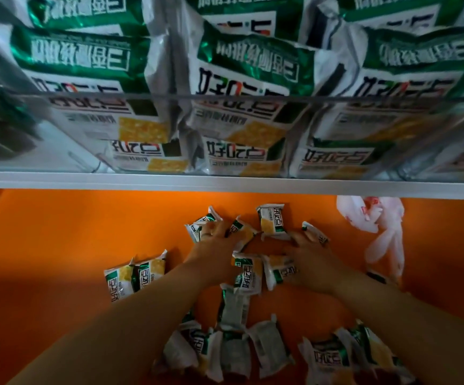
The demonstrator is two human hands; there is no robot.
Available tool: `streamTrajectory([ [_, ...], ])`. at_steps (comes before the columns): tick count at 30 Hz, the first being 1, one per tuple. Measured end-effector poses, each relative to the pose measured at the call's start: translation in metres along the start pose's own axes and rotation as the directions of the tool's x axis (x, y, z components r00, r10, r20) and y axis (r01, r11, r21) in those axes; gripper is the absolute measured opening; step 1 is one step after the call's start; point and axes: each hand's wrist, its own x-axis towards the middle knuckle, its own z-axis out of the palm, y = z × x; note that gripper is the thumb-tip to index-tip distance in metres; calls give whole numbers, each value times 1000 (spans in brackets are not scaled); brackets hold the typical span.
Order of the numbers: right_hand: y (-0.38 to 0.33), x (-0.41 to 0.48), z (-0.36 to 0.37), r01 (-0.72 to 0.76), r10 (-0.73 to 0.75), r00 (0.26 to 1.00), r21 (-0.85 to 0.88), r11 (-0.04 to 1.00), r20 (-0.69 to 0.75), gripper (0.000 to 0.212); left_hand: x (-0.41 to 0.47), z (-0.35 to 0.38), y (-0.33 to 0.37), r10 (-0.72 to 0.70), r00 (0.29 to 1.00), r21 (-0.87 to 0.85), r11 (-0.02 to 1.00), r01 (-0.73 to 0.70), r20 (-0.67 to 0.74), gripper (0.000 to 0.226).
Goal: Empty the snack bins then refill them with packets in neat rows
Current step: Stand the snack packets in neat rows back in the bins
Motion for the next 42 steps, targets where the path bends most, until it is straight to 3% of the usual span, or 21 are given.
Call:
streamTrajectory([
  [4,10,-16,3,63,-63,998,25,998,-19,43,-3,2,-5,130,987,-151,978,-143,-91,74],
  [7,12,-21,3,67,-64,995,36,997,-79,60,-10,5,-8,149,986,-194,968,-160,-72,74],
  [13,5,-26,6,35,-35,999,-5,999,24,71,-29,22,15,91,993,-67,994,-86,74,98],
  [18,5,-30,17,-2,18,992,128,992,-125,70,-16,31,32,-50,998,-128,990,56,43,95],
  [21,9,-31,19,-89,113,989,216,972,-100,69,-11,36,32,15,999,-132,991,-10,41,86],
  [24,8,-33,23,-117,120,993,196,974,-4,59,-14,38,32,79,995,-132,989,-69,68,77],
  [32,-12,-36,26,10,-16,999,122,992,47,32,-12,25,28,191,973,-214,964,-161,129,67],
  [38,-3,-38,22,118,-130,991,241,963,39,32,-10,31,21,130,989,-403,911,-90,72,52],
  [42,-2,-37,13,133,-113,991,445,886,-71,28,-9,34,20,131,988,-527,847,-70,78,61],
])
